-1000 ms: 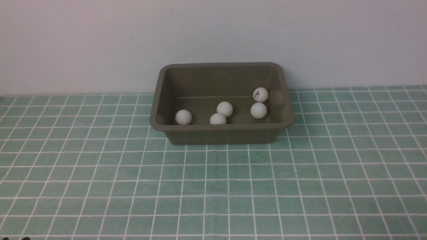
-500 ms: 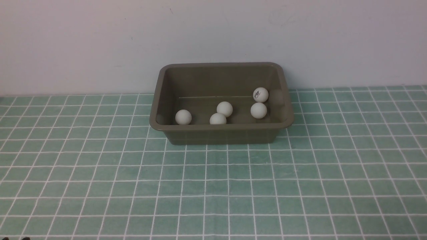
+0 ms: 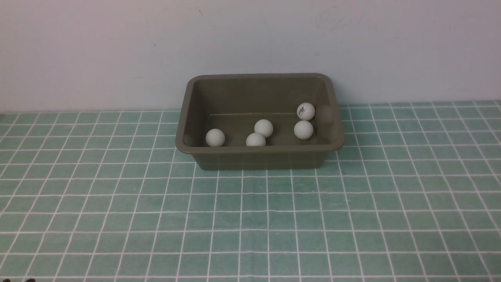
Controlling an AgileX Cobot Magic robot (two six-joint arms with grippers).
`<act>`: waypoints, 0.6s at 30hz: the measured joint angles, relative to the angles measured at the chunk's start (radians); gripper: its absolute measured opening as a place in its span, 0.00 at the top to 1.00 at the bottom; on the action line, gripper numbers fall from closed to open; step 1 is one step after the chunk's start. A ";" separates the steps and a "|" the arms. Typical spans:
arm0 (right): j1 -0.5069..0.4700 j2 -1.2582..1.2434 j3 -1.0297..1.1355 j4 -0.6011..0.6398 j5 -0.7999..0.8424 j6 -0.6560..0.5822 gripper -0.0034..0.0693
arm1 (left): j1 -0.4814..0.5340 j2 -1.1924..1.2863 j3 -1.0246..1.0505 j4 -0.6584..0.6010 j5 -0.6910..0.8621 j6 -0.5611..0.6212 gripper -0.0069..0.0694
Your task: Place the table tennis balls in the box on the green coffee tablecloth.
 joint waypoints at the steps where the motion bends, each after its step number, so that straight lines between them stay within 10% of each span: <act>1: 0.000 0.000 0.000 0.000 0.000 0.000 0.42 | 0.000 0.000 0.000 0.000 0.000 0.000 0.64; 18: 0.000 0.000 0.000 -0.001 0.000 0.000 0.42 | 0.000 0.000 0.000 0.000 0.000 0.000 0.64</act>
